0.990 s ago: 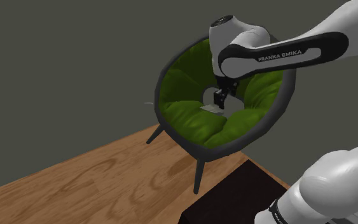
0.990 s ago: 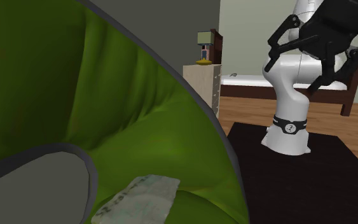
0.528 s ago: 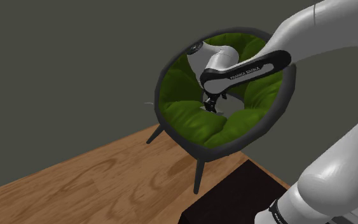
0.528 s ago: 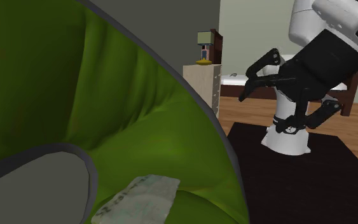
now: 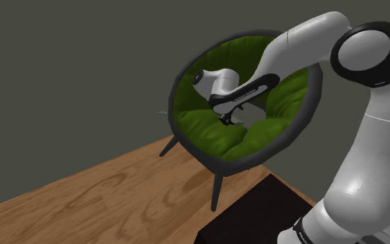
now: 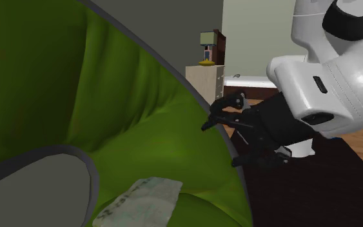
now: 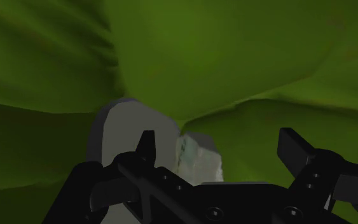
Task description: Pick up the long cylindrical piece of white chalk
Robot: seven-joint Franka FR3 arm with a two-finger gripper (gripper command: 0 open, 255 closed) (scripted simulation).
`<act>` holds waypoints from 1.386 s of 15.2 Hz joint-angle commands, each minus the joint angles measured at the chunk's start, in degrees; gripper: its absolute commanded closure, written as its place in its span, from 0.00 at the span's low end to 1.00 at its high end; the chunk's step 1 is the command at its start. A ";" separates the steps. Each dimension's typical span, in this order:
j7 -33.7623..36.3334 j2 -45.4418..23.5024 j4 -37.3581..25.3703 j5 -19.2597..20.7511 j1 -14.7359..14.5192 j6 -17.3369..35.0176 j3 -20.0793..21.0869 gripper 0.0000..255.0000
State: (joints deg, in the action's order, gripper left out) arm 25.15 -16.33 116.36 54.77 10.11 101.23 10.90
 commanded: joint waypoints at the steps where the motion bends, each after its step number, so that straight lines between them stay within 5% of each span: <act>1: 1.70 -5.96 -4.60 3.64 -0.54 -1.72 -1.22 0.00; 5: 3.13 -14.30 -11.58 8.72 -1.39 -4.35 -3.94 0.00; 14: 6.16 -18.57 -12.40 9.60 -1.55 -2.69 -4.36 0.00; 15: 6.12 -18.62 -12.52 9.56 -1.60 -2.77 -4.34 1.00; 21: 6.10 -18.63 -12.53 9.59 -1.56 -2.73 -4.36 1.00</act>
State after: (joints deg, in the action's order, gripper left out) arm 31.25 -34.95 103.84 64.35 8.53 98.49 6.54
